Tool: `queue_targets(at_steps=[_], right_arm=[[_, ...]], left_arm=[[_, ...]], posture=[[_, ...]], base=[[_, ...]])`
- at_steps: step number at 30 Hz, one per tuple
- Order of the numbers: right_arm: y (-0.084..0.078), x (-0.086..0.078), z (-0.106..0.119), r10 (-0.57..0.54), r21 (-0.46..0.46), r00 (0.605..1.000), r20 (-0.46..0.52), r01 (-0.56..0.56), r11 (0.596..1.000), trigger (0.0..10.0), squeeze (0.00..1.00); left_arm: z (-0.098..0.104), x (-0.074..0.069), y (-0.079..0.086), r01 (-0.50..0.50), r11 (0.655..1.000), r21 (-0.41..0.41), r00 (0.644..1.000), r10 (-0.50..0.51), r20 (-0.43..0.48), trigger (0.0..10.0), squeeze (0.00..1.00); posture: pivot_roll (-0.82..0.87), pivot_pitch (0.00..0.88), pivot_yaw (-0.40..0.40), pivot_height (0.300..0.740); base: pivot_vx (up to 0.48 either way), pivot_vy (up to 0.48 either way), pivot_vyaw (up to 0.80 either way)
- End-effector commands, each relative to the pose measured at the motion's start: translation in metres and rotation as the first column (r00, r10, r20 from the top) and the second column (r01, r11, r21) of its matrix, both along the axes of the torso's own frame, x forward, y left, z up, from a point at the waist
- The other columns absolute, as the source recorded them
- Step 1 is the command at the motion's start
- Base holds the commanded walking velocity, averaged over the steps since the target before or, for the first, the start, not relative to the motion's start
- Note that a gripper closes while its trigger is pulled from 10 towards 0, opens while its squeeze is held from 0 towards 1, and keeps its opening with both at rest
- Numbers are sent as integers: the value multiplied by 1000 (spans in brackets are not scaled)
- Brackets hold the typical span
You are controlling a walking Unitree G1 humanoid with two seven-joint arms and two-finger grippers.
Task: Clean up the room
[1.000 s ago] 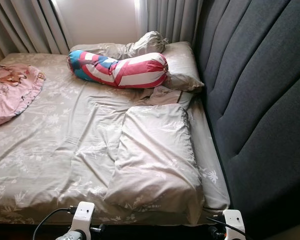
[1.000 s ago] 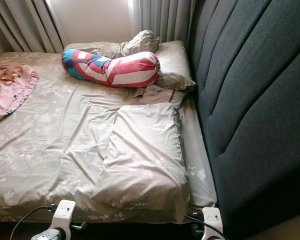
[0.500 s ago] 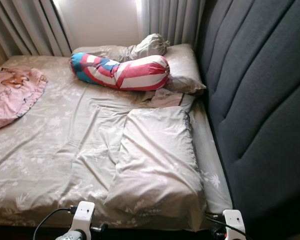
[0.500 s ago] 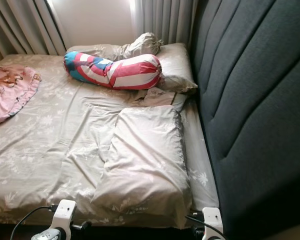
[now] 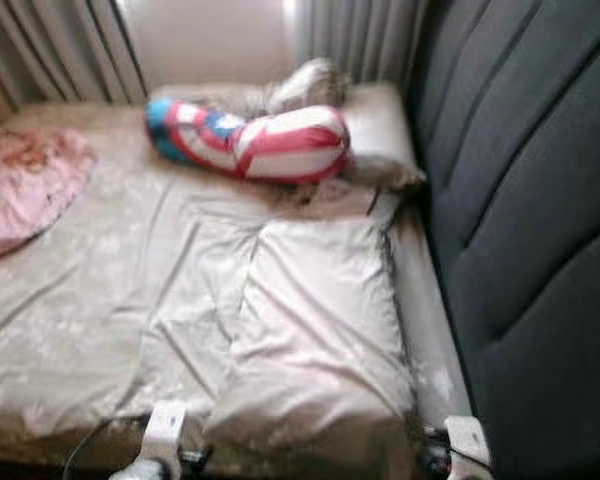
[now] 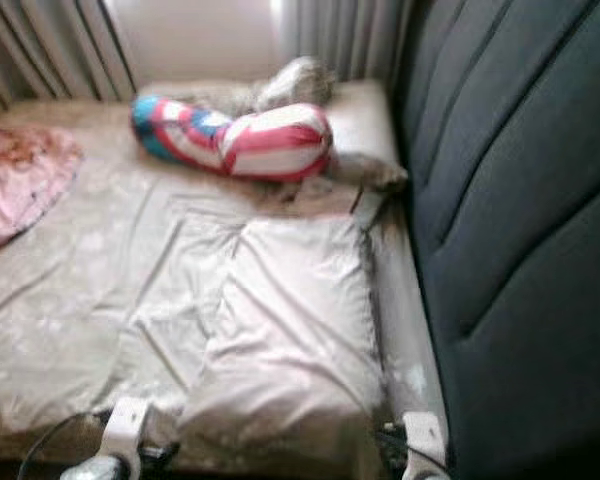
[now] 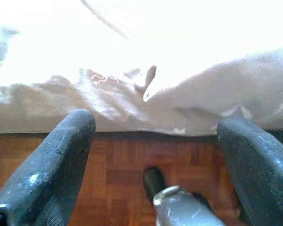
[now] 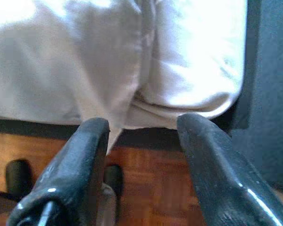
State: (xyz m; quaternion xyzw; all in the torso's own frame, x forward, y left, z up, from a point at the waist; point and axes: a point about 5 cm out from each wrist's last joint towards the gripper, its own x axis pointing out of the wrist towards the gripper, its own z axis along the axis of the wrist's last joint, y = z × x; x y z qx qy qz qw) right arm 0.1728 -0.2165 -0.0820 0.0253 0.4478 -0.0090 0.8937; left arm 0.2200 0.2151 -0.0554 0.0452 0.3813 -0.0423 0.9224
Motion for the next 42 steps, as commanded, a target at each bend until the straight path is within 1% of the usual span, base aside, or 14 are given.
queue_targets(at_steps=[1, 5, 18, 19, 20, 21, 22, 29, 34, 36, 39, 40, 41, 42], right_arm=[[7, 8, 3, -2, 19, 999, 37, 2, 1000, 10000, 0], [6, 9, 4, -4, 19, 998, 60, 3, 1000, 10000, 0], [7, 11, 9, -66, 54, 982, 177, 58, 997, 10000, 0], [7, 12, 10, -68, 58, 978, 196, 57, 997, 10000, 0], [7, 12, 11, -68, 61, 976, 207, 57, 997, 10000, 0], [7, 13, 12, -71, 66, 972, 225, 58, 996, 10000, 0], [7, 14, 13, -74, 71, 967, 242, 59, 996, 10000, 0], [7, 16, 18, -97, 93, 945, 311, 71, 993, 10000, 0], [5, 16, 20, -138, 97, 929, 343, 111, 989, 10000, 0], [3, 16, 22, -188, 106, 903, 386, 159, 982, 10000, 0], [2, 17, 24, -191, 108, 892, 409, 161, 981, 10000, 0], [7, 40, 41, -151, 86, 848, 508, 124, 989, 10000, 0], [12, 66, 63, -110, 57, 782, 613, 95, 994, 10000, 0], [17, 82, 80, -85, 39, 728, 680, 79, 996, 10000, 0]], left_arm=[[-5, -11, 8, -33, 999, -2, 999, 33, -18, 10000, 0], [-3, -10, 7, -67, 997, -42, 997, 68, 32, 10000, 0], [7, -6, 5, -54, 993, -100, 978, 73, 198, 10000, 0], [22, 22, -17, -22, 993, -114, 960, 53, 276, 10000, 0], [35, 42, -34, 1, 992, -123, 942, 40, 332, 10000, 0], [48, 58, -47, 25, 993, -115, 923, 21, 384, 10000, 0], [57, 66, -54, 35, 994, -107, 906, 13, 422, 10000, 0], [75, 75, -58, 75, 990, -120, 841, 1, 541, 10000, 0], [77, 72, -57, 80, 992, -99, 821, -9, 571, 10000, 0], [80, 69, -52, 56, 997, -59, 802, -9, 597, 10000, 0], [81, 64, -46, 40, 998, -41, 791, -6, 612, 10000, 0], [81, 61, -44, 40, 999, -30, 787, -12, 617, 10000, 0], [81, 56, -42, 44, 999, -11, 783, -28, 622, 10000, 0], [80, 54, -40, 48, 999, 3, 781, -39, 624, 10000, 0]], posture=[[-105, 33, -39, 740], [-106, 37, -39, 740], [-108, 47, -36, 740], [-108, 47, -36, 740], [-108, 47, -36, 740], [-106, 47, -36, 740], [-106, 47, -36, 740], [-110, 37, -39, 740], [-113, 25, -37, 740], [-119, 18, -34, 740], [-120, 16, -33, 740], [-118, 13, -35, 740], [-114, 11, -37, 740], [-114, 11, -37, 740]], base=[[274, 0, 0], [264, 0, 0], [96, 0, 0], [0, 0, 0], [0, 0, 0], [0, 0, 0], [0, 0, 0], [0, 0, 0], [0, 0, 0], [0, 0, 0], [0, 0, 0], [0, 0, 0], [0, 0, 0], [0, 0, 0]])
